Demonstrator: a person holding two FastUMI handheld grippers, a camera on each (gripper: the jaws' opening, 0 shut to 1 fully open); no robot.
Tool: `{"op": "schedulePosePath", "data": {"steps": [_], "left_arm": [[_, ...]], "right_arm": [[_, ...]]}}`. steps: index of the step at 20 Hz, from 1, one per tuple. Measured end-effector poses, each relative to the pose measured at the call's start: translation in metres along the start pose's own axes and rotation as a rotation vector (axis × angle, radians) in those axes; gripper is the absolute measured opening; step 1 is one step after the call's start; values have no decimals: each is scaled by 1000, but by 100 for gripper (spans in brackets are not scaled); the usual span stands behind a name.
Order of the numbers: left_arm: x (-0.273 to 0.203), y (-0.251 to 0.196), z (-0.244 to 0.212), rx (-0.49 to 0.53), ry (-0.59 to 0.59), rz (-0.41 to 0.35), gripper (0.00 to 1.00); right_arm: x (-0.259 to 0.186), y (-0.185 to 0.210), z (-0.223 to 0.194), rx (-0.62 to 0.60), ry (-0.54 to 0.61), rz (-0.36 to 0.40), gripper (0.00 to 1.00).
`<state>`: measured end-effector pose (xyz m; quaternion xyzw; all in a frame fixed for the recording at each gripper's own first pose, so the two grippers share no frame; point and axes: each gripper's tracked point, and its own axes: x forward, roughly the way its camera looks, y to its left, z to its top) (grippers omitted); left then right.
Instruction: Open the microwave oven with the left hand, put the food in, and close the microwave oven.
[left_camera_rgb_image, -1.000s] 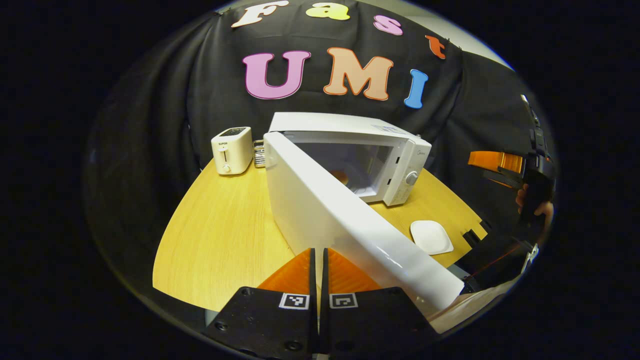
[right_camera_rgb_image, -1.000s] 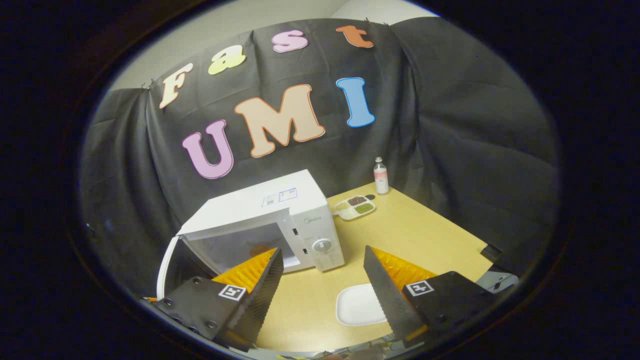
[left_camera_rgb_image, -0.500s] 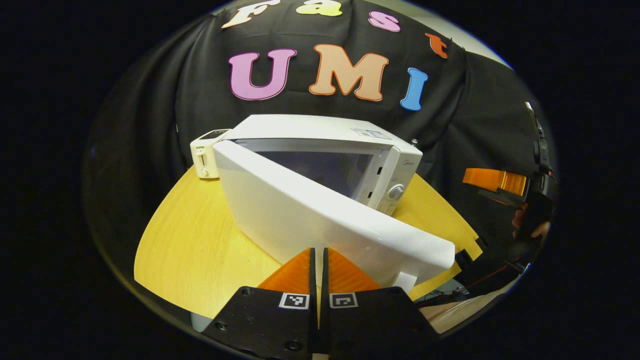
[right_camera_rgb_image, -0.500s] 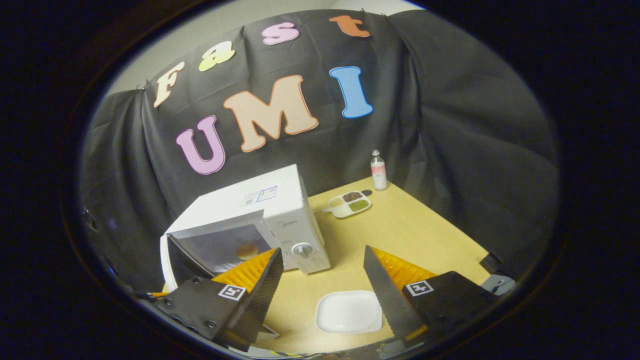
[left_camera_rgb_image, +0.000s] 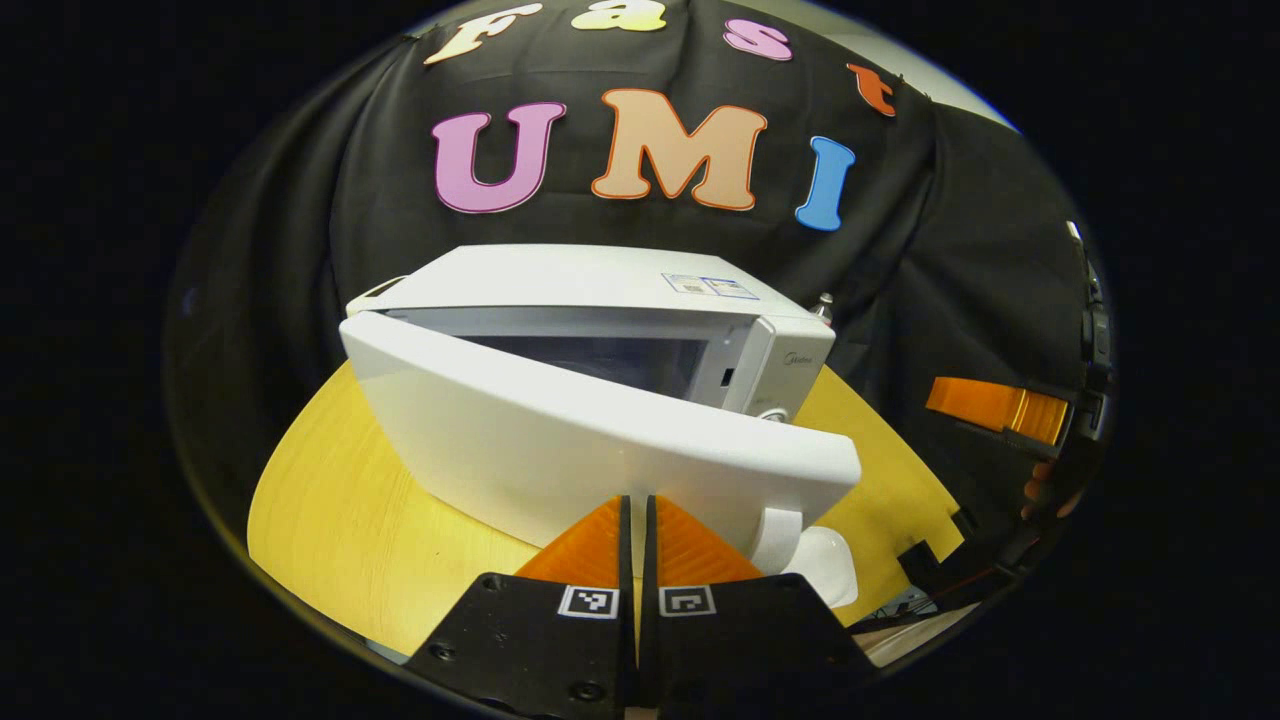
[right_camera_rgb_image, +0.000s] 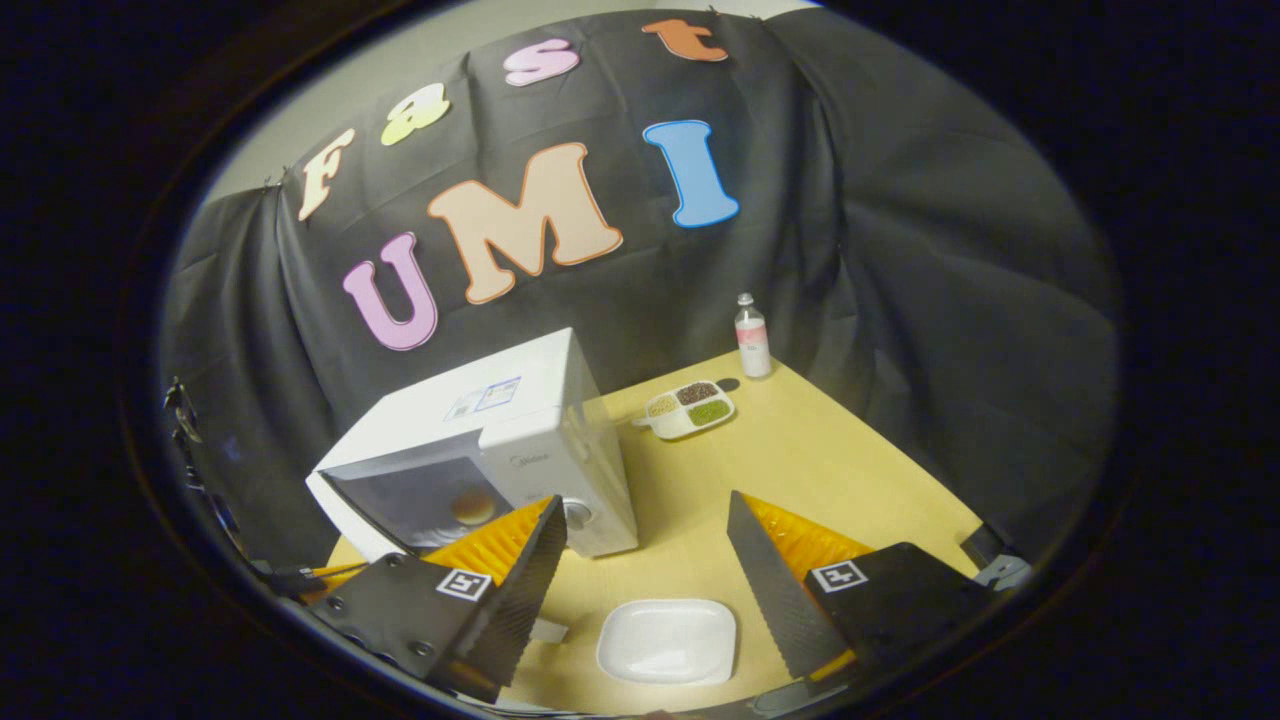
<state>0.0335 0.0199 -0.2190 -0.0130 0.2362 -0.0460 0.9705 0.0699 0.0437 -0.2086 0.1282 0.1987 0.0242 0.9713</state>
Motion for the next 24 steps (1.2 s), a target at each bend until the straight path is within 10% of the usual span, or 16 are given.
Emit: {"op": "schedulePosePath", "data": {"steps": [24], "left_arm": [[85,-39,49,-48,-70,29,1]], "right_arm": [[11,-18,7,-54,21,1,92]]}}
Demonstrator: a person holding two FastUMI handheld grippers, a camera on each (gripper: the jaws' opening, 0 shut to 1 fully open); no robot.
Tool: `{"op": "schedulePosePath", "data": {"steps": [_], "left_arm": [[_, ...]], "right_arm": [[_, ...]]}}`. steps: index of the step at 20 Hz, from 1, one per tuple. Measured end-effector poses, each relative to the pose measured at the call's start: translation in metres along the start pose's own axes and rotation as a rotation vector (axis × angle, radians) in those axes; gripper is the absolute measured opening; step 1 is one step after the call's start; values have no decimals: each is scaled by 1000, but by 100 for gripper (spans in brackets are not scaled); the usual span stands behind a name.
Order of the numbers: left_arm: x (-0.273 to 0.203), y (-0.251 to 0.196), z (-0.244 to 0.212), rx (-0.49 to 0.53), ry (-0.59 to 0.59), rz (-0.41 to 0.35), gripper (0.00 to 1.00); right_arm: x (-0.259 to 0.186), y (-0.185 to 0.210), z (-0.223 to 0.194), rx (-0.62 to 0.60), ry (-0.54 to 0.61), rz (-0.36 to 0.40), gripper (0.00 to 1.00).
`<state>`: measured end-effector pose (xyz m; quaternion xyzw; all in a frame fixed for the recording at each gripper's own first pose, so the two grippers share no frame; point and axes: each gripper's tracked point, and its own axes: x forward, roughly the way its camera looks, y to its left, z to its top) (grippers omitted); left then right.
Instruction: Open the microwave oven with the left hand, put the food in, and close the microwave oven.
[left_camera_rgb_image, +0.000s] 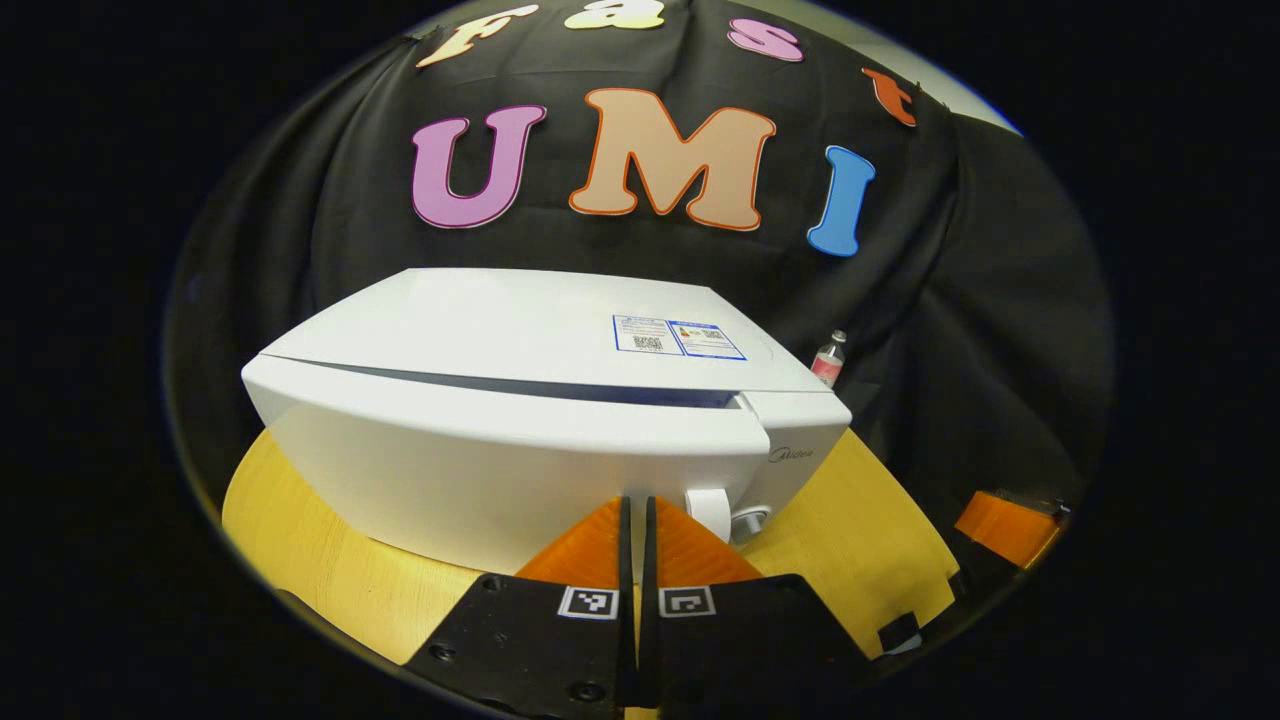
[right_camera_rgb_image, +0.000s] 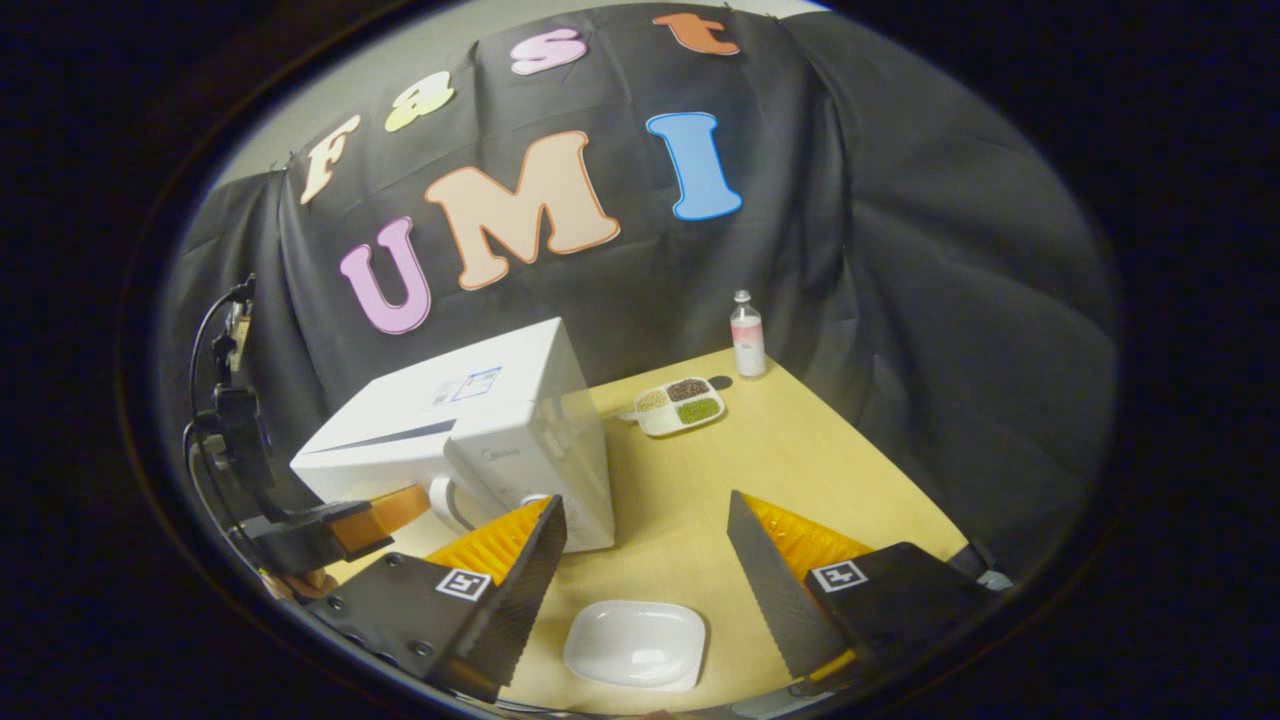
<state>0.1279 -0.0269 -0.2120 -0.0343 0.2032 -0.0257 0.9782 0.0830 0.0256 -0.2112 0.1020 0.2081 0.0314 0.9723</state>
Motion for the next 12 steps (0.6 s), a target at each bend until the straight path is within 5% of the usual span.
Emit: {"op": "schedulePosePath", "data": {"steps": [12], "left_arm": [[4,-1,3,-16,-2,9,0]], "right_arm": [[9,9,-3,-28,17,21,100]]}}
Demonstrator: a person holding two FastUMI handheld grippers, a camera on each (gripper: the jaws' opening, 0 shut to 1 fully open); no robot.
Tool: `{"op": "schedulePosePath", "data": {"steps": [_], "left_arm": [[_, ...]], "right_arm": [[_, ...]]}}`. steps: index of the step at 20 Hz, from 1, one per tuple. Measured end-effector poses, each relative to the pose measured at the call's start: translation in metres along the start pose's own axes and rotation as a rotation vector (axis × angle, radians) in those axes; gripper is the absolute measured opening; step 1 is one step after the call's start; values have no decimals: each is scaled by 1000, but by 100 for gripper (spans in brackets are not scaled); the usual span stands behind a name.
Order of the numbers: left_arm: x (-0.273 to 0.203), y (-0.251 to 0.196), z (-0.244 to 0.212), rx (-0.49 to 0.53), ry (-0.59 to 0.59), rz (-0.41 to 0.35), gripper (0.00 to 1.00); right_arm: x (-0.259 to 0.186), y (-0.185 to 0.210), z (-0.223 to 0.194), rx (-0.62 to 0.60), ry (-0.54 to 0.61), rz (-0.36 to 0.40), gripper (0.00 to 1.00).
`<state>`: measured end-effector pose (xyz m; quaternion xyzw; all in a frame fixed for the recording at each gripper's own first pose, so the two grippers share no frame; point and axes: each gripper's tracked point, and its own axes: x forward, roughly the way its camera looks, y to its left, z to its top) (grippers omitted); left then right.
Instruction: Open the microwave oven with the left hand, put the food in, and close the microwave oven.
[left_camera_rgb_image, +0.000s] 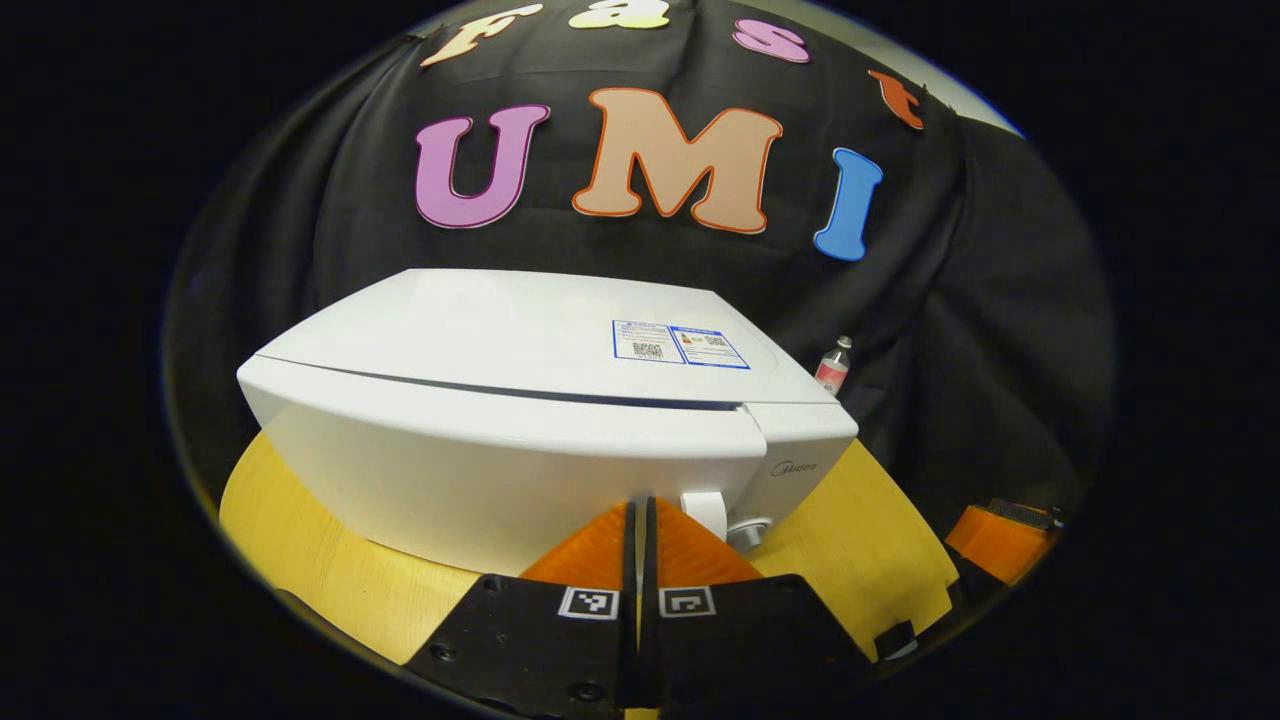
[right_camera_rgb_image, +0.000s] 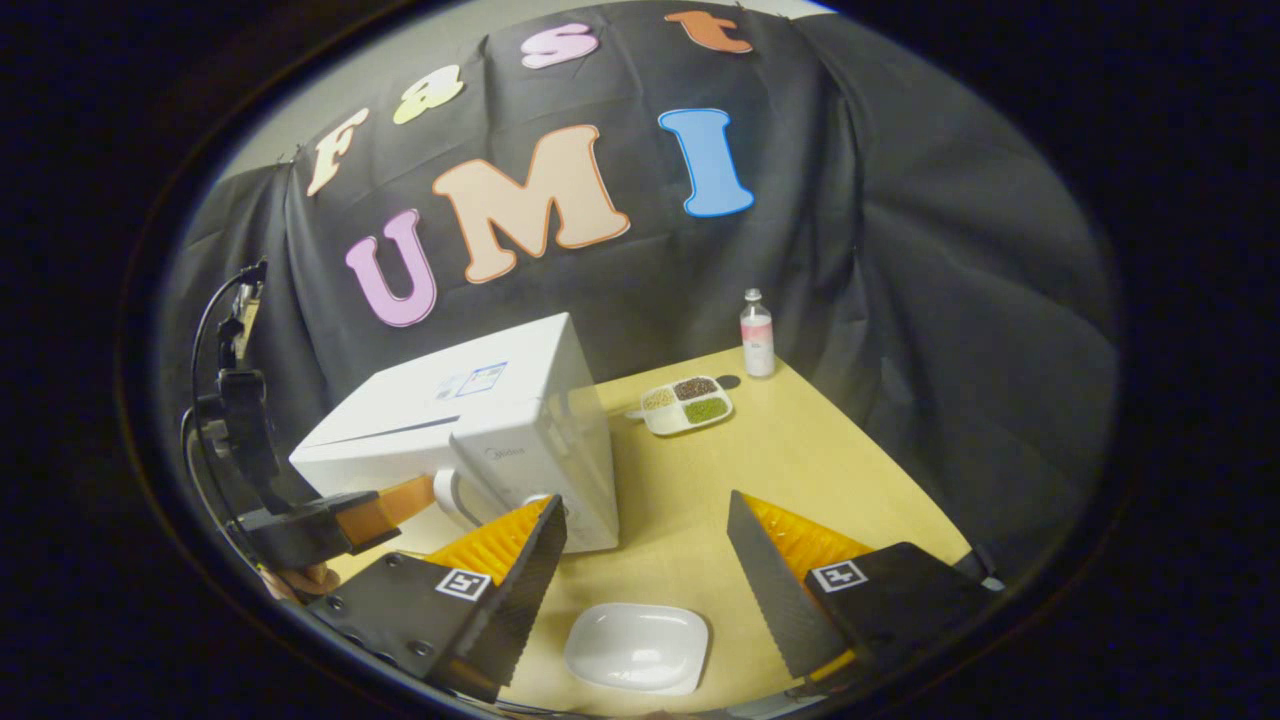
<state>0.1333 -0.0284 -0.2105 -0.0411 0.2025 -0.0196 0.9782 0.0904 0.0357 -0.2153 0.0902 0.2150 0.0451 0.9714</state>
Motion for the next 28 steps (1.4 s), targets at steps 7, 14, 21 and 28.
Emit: {"op": "schedulePosePath", "data": {"steps": [7,14,21,28], "left_arm": [[8,-2,-1,-10,15,-9,1],[7,-1,3,-3,-11,-23,1],[-19,0,39,66,-105,-32,1],[-63,30,59,57,-159,35,1]], "right_arm": [[1,2,-2,-6,12,10,100],[-4,8,-4,-28,25,32,100],[-12,12,-5,1,25,33,100],[-18,26,16,27,-8,47,100]]}}
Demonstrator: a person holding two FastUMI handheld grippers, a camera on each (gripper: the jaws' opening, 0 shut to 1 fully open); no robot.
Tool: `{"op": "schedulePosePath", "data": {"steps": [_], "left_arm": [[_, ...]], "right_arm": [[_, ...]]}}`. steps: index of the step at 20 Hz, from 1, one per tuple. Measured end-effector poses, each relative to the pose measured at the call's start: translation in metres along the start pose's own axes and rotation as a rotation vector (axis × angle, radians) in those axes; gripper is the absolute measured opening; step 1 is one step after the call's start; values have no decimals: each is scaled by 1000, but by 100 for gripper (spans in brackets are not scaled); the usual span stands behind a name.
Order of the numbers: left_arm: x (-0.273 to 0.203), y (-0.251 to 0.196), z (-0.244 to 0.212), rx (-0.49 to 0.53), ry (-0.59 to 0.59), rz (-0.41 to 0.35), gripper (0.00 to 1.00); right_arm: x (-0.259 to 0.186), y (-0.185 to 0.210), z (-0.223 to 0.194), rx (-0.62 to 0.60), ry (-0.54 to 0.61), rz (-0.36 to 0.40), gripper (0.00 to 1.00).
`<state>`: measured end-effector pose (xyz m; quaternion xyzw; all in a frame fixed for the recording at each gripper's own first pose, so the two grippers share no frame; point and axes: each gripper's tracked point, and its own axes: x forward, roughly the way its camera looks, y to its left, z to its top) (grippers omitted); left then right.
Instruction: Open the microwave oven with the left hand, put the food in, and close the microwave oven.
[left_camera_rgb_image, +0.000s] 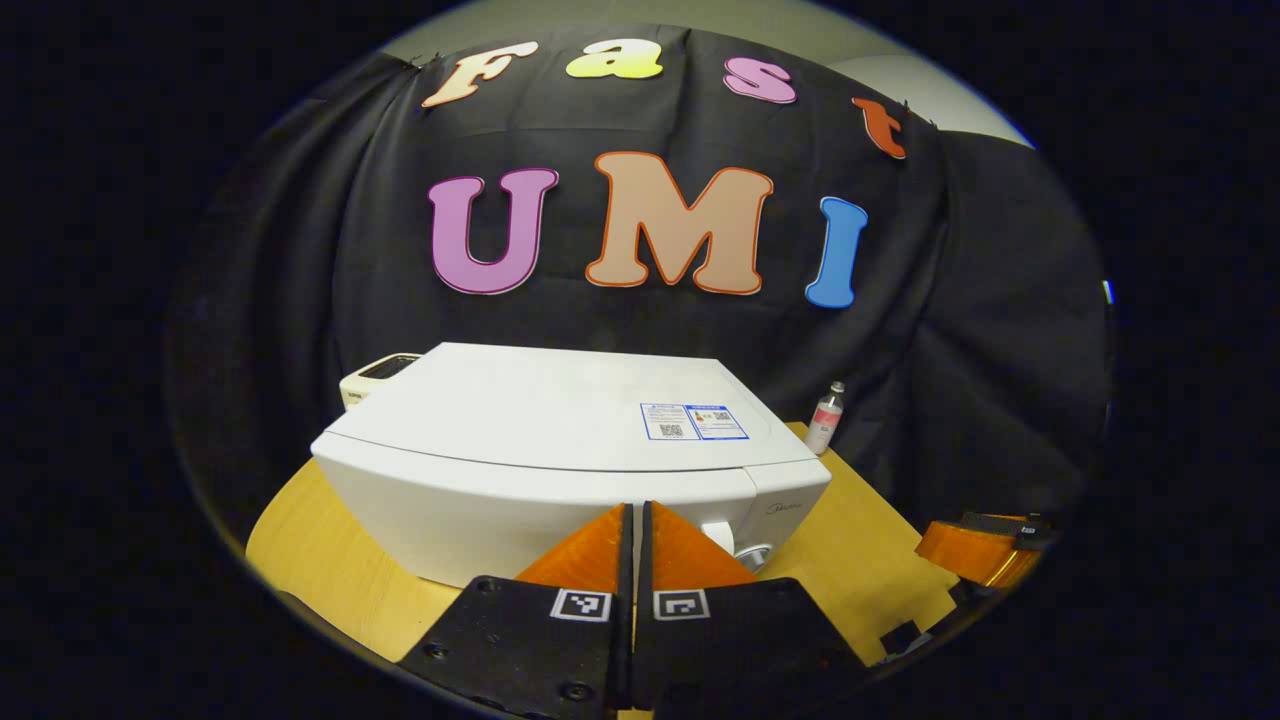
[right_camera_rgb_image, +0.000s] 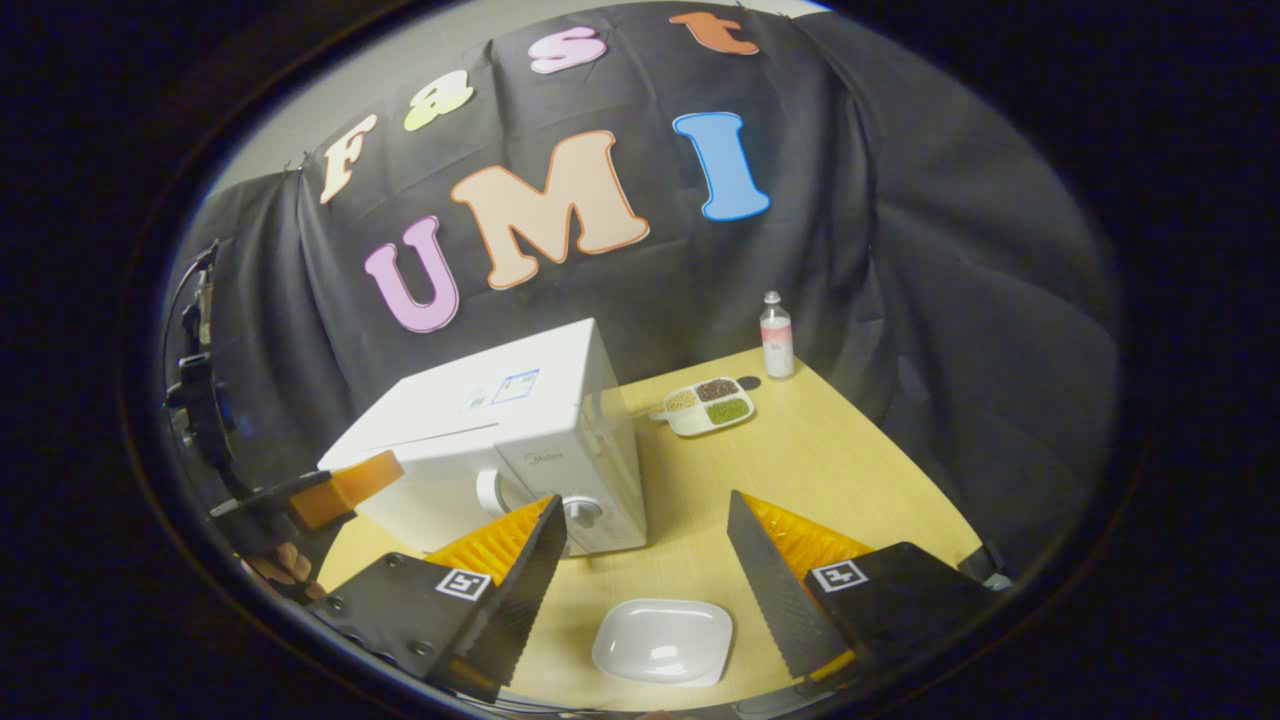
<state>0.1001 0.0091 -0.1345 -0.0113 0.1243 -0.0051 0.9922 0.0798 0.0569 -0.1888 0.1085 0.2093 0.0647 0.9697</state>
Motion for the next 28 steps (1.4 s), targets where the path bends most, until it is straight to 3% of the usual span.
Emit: {"op": "schedulePosePath", "data": {"steps": [3,4,6,7,8,11,12,13,14,15,16,19,20,21,22,28], "left_arm": [[-18,17,10,-1,-22,35,12],[-23,18,14,-8,-31,30,21],[-33,26,16,-12,-30,41,27],[-39,32,18,-8,-28,58,36],[-45,38,20,-7,-30,76,37],[-62,46,33,-26,-61,105,63],[-68,49,40,-31,-79,112,78],[-72,54,46,-33,-97,122,86],[-77,57,50,-33,-109,134,98],[-81,62,53,-23,-115,152,99],[-86,68,58,-11,-121,169,98],[-95,73,62,-10,-134,182,95],[-97,75,61,-9,-129,188,95],[-99,79,59,-5,-123,196,95],[-100,81,58,-1,-122,204,95],[-94,75,47,-13,-100,197,96]], "right_arm": [[-3,4,14,1,-29,0,100],[-4,4,19,-3,-42,-2,100],[-7,5,31,-18,-66,-8,100],[-10,6,36,-25,-77,-5,92],[-12,8,42,-30,-90,-2,100],[-22,18,60,-54,-129,15,100],[-24,22,65,-69,-138,23,92],[-27,27,70,-87,-146,34,100],[-31,31,77,-107,-164,46,100],[-33,38,83,-124,-180,57,92],[-36,42,87,-135,-189,69,100],[-43,52,100,-136,-221,94,100],[-45,53,102,-133,-226,97,92],[-46,53,104,-132,-230,98,100],[-46,52,106,-131,-235,95,92],[-51,41,108,-132,-243,82,92]]}}
